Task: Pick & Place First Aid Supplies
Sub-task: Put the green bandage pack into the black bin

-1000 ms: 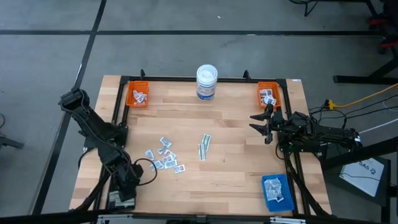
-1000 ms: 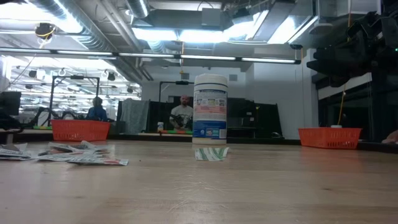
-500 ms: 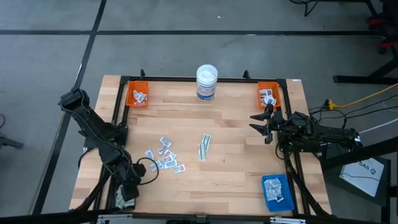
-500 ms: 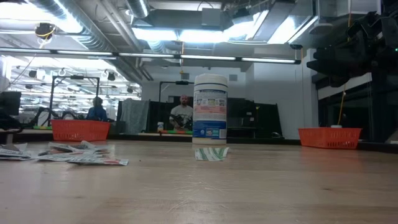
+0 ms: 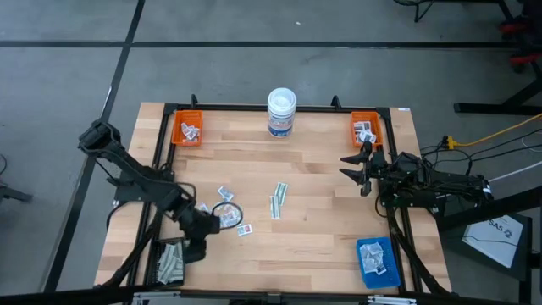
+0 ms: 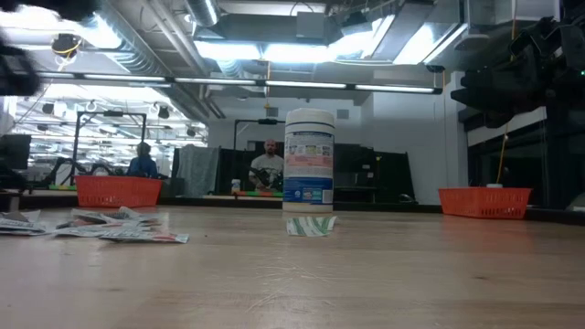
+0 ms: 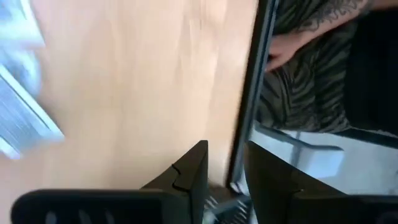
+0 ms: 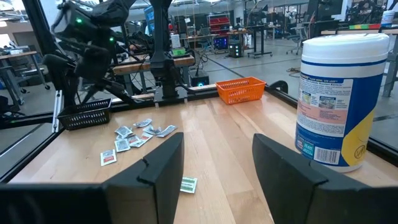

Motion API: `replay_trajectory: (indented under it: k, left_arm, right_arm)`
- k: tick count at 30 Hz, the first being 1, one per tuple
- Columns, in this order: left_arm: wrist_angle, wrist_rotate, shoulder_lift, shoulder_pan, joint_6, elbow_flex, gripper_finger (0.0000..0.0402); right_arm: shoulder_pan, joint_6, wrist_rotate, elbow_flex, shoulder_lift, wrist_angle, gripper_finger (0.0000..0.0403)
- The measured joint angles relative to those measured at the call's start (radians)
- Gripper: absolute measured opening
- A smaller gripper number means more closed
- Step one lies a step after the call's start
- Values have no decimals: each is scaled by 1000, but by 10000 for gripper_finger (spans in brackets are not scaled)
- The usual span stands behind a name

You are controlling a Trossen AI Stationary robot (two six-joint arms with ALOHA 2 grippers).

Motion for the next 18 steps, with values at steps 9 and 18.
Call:
replay_trajectory:
  k: [9,18]
  left_arm:
    - [-12,-193,0,182,363,0,95]
    - [32,-342,1,313,617,0,95]
  right_arm:
    - [0,0,0,0,0,0,191]
    - [0,0,0,0,0,0,191]
